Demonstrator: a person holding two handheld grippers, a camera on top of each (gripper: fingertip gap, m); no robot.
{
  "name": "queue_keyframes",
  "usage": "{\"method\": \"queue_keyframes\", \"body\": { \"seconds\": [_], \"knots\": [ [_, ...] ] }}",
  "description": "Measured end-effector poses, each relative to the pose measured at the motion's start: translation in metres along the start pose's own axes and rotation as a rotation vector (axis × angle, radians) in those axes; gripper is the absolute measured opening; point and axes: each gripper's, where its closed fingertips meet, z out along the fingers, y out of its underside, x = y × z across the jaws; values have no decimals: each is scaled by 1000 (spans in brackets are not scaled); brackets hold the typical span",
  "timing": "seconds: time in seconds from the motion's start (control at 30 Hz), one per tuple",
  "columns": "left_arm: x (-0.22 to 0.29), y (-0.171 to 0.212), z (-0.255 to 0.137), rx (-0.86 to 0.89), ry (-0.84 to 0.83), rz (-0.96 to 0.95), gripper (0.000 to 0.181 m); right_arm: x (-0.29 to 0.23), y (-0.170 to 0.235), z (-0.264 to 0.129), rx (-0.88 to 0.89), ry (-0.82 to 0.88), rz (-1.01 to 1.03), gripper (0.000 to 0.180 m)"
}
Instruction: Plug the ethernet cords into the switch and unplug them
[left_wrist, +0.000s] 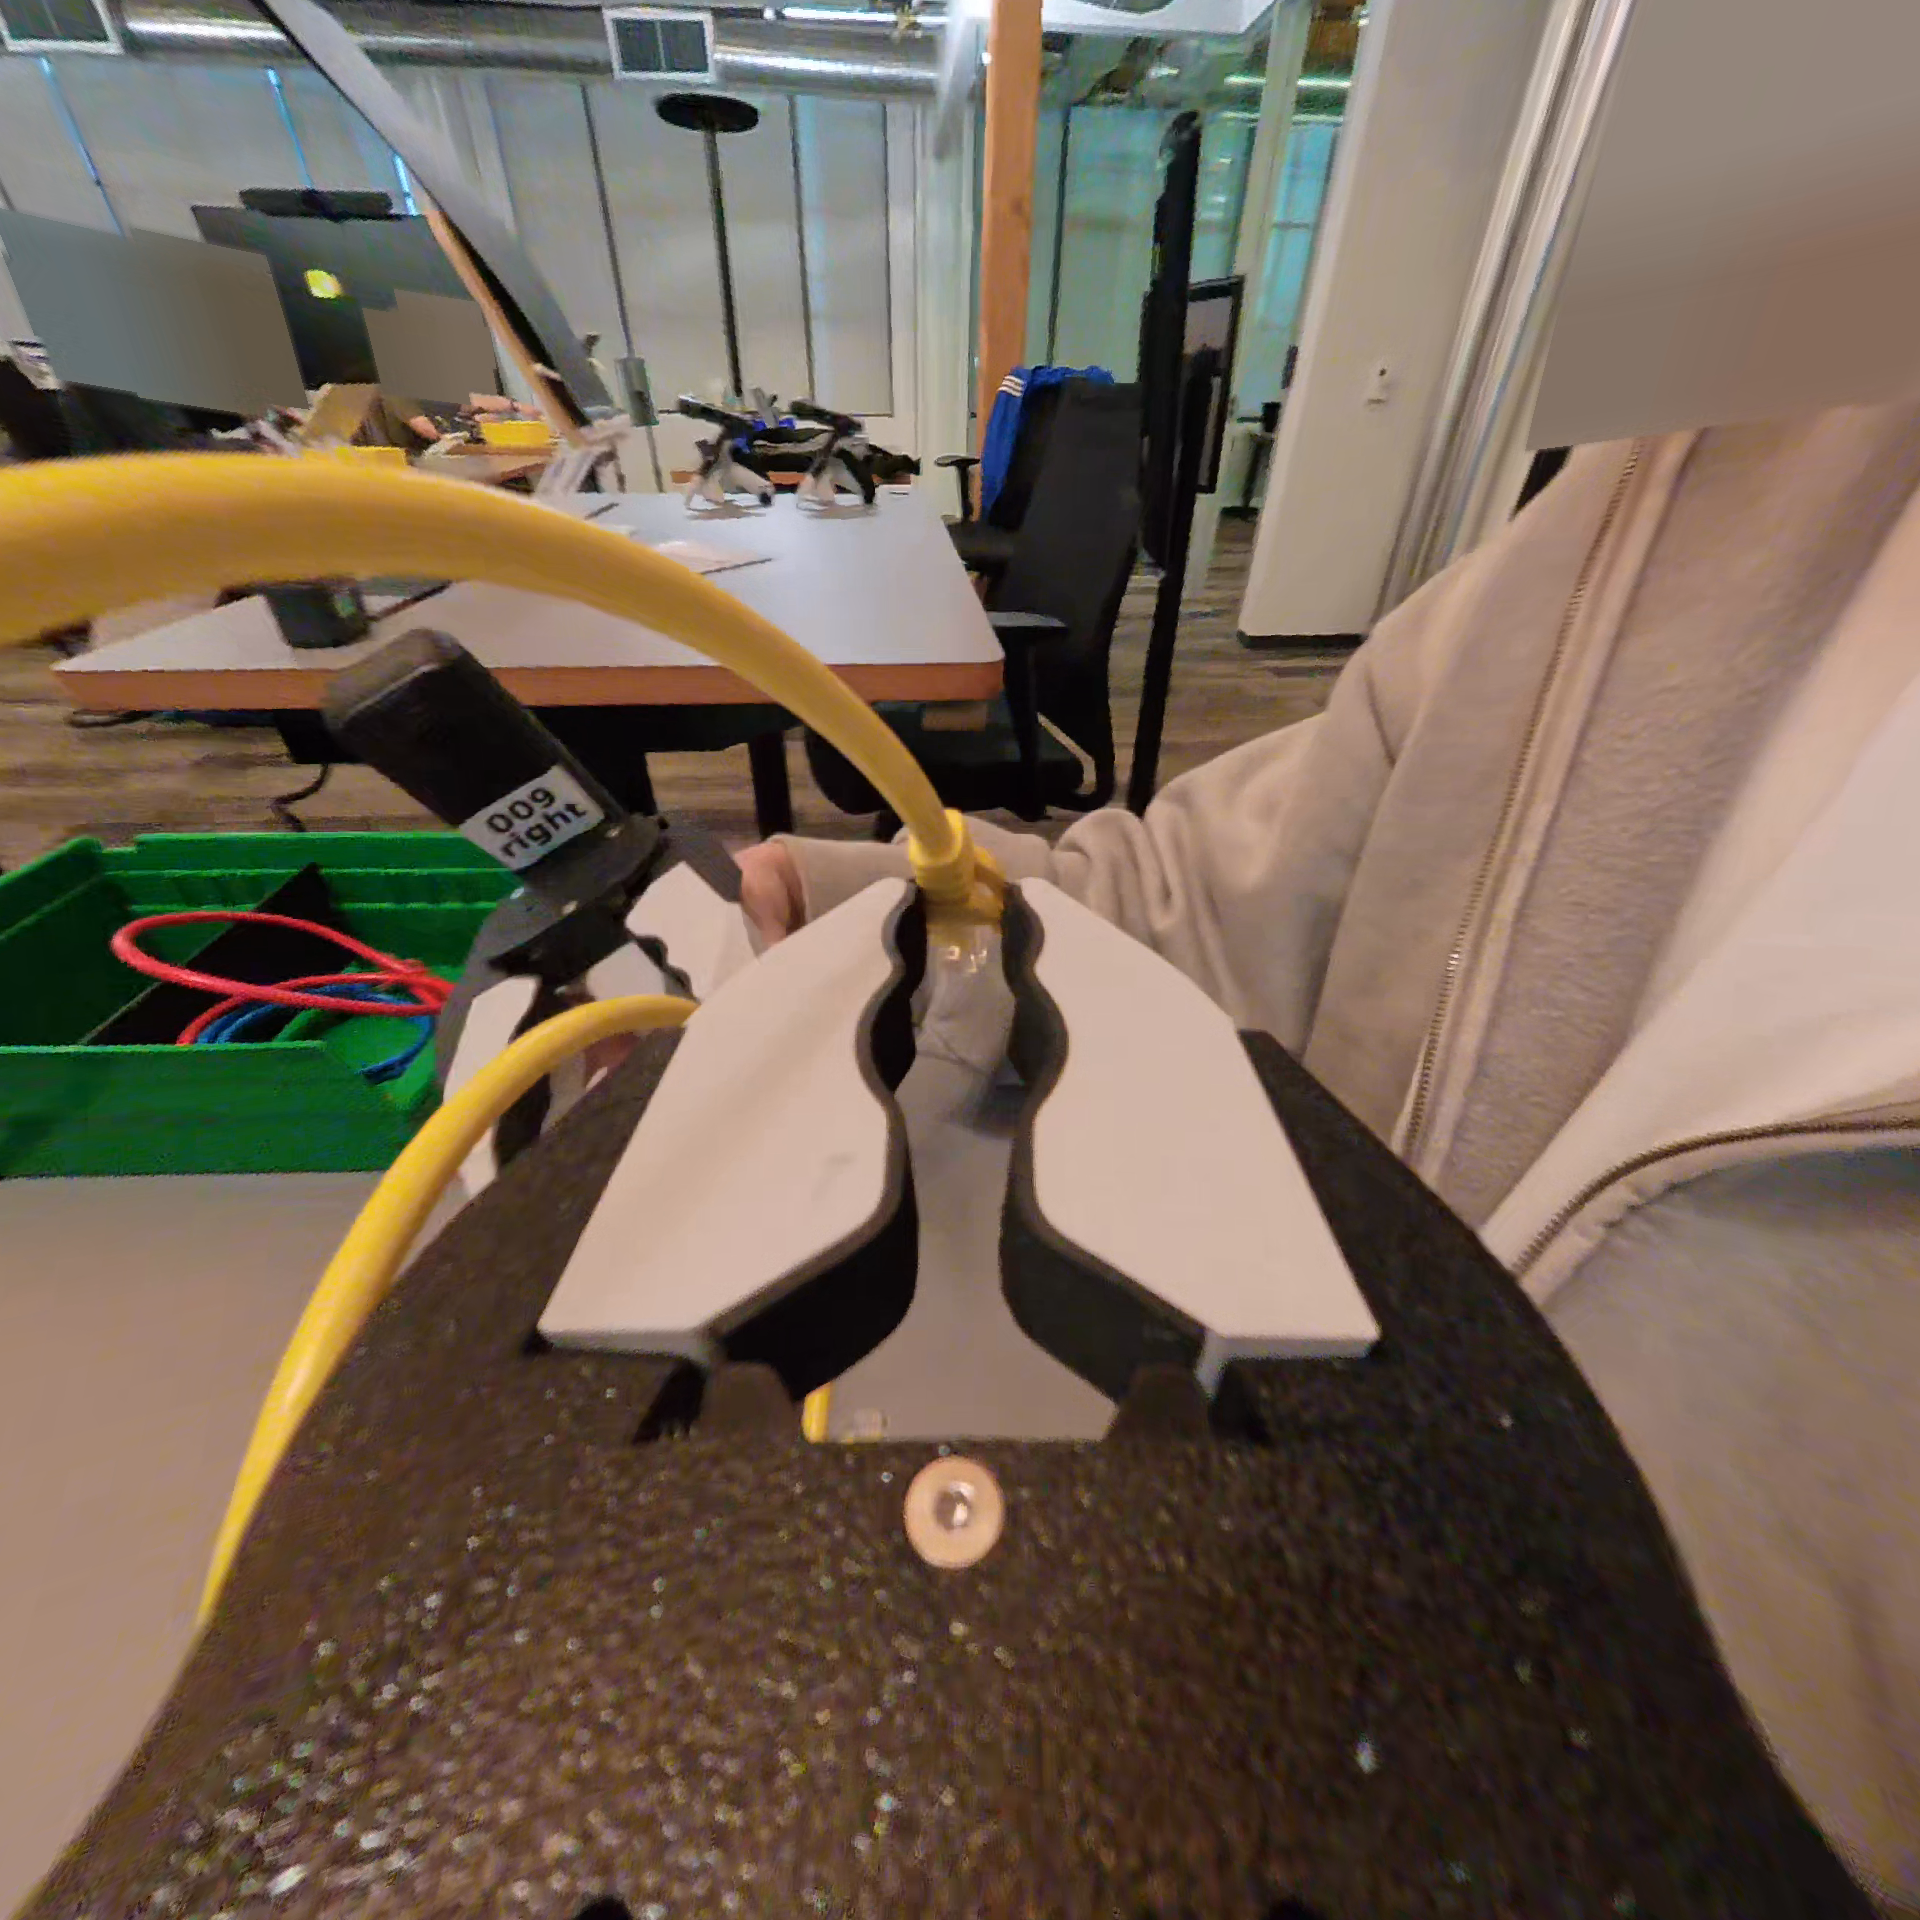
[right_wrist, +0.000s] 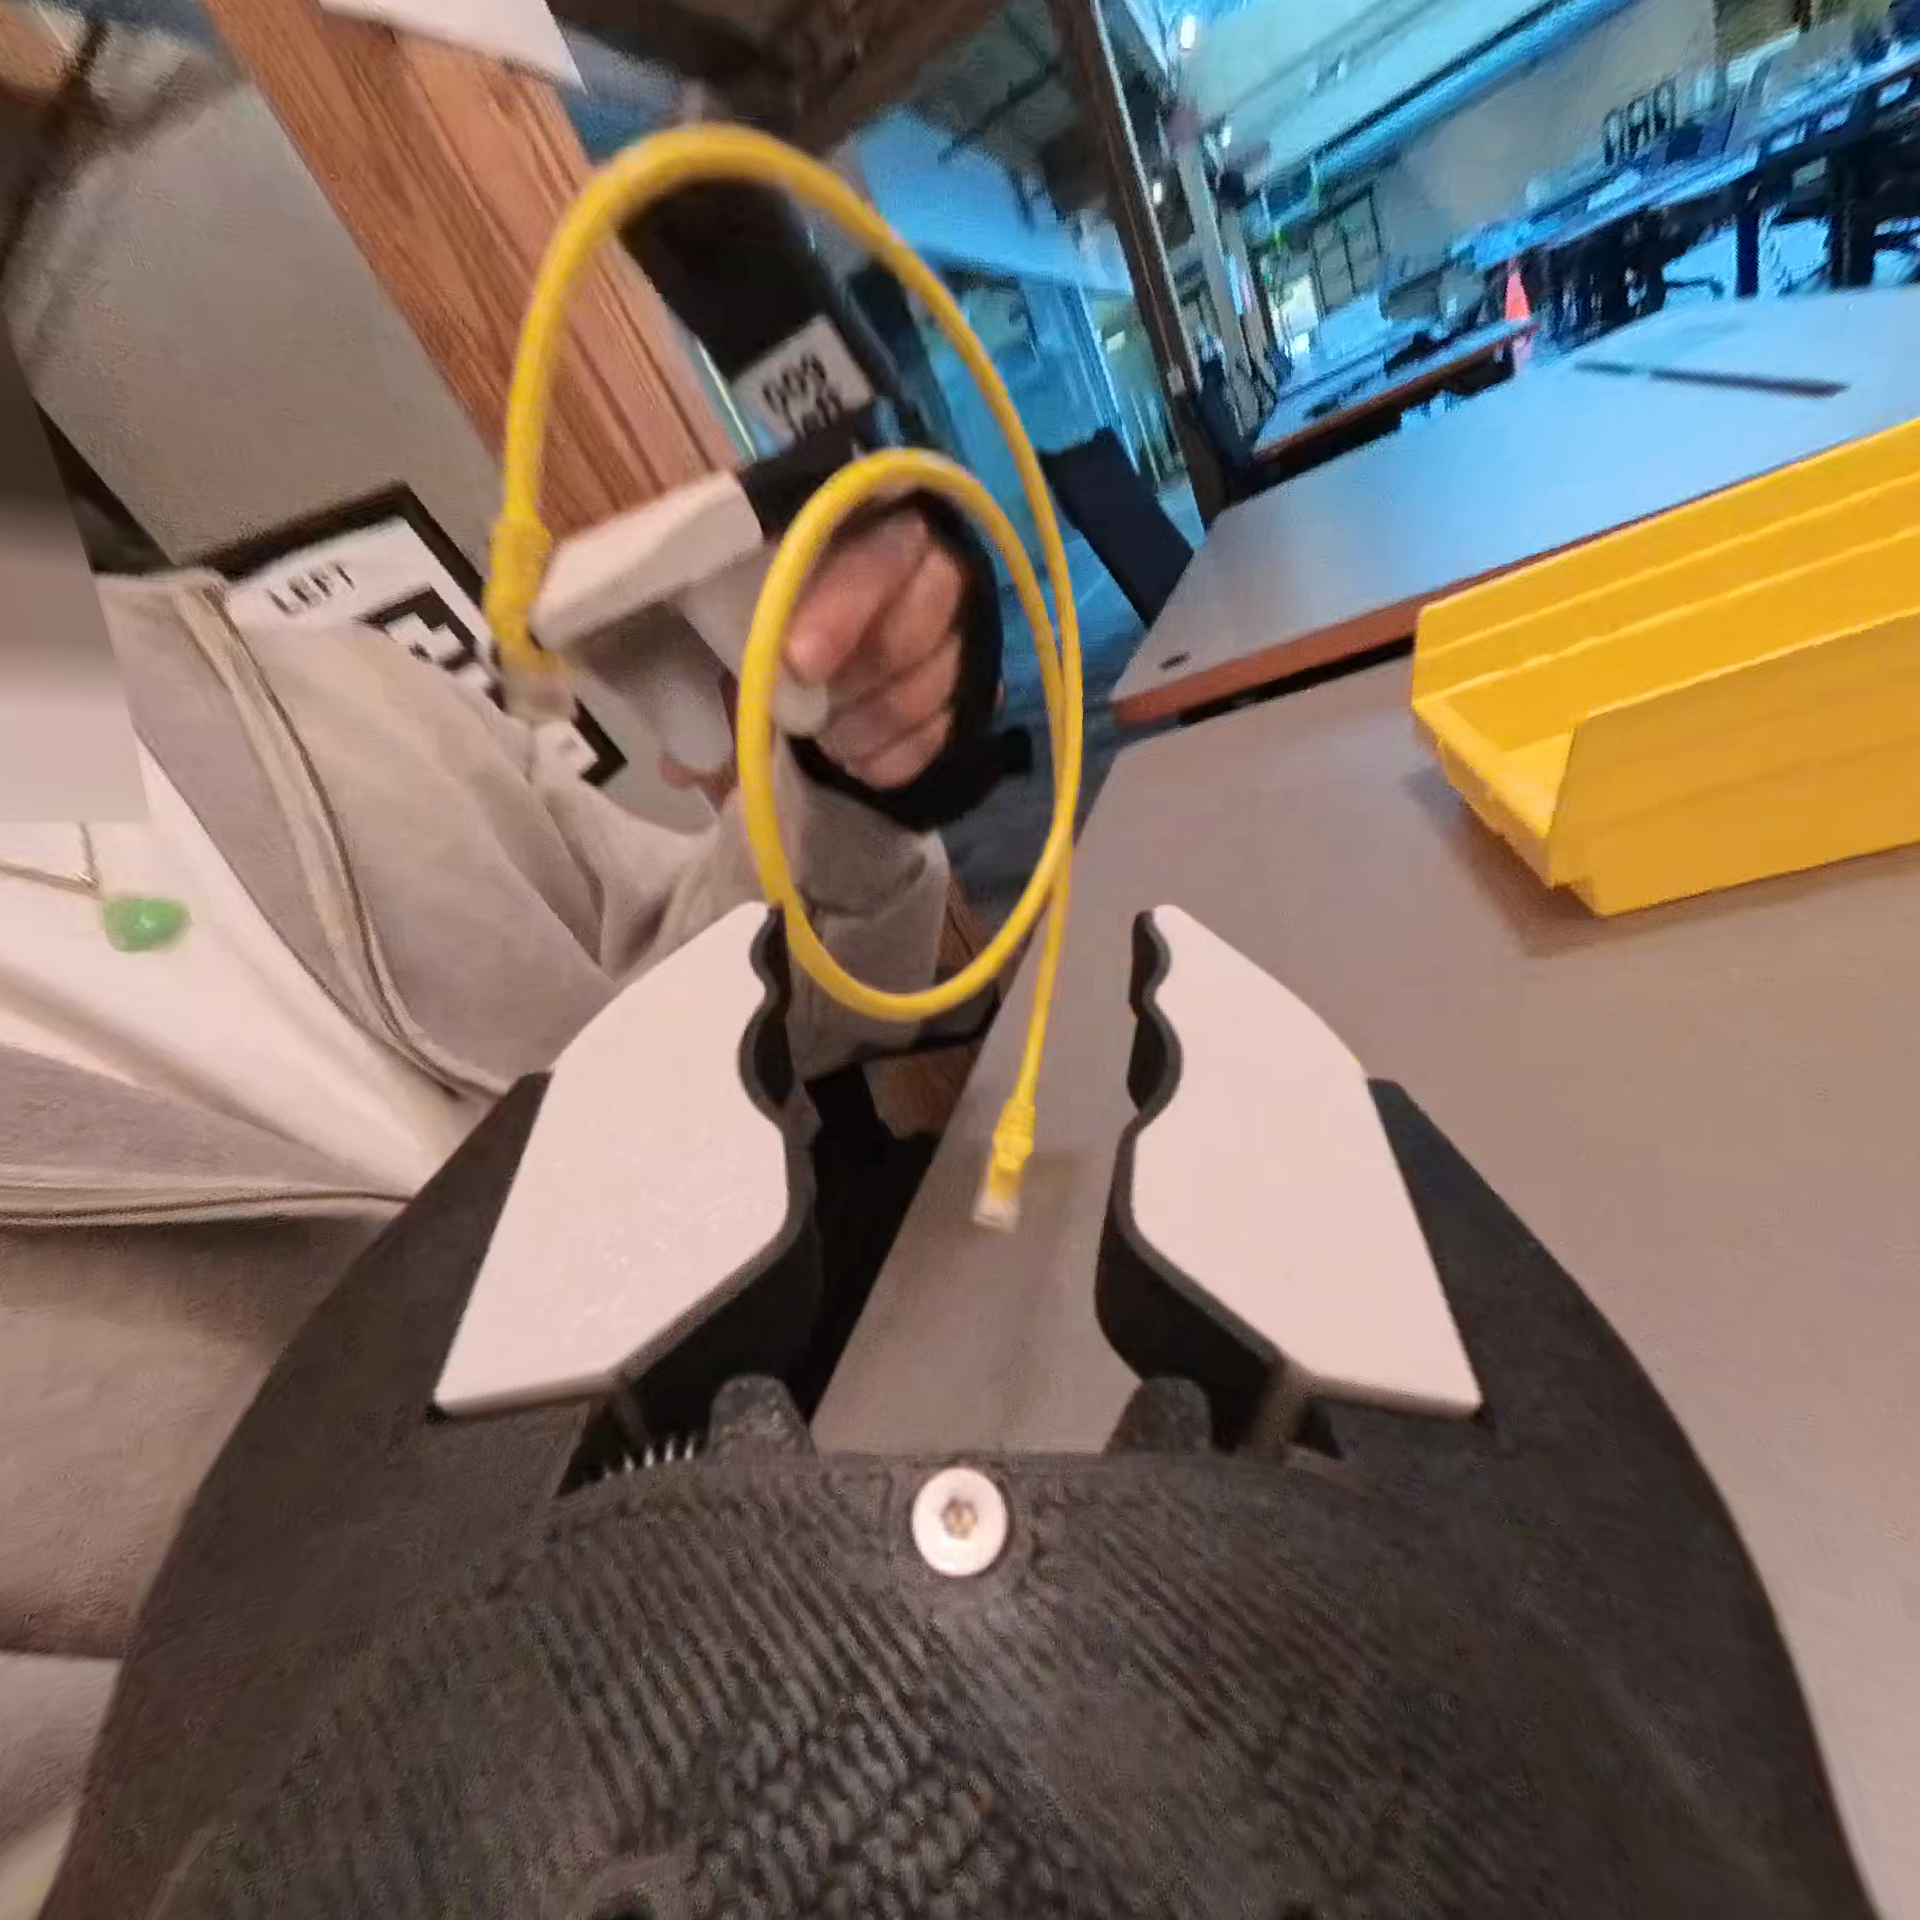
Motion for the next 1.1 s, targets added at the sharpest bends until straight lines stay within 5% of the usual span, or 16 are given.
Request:
{"method": "queue_keyframes", "body": {
  "seconds": [0.07,0.3,0.63,0.8,0.93,1.1],
  "knots": [
    [5,-3,-2,-13,57,-15,13,-9,14,18,-77,-17,-33,86],
    [8,29,9,-201,162,-86,13,-54,-7,44,10,-169,-19,71],
    [-3,95,18,-609,108,-115,13,-50,-7,42,27,-86,35,71],
    [-10,119,21,-746,55,-117,13,-24,5,37,-92,133,-52,34],
    [-9,125,25,-772,56,-104,13,-21,14,36,-156,183,-89,39],
    [-15,128,31,-770,0,-91,19,-16,13,27,-181,265,-195,21]
  ]
}}
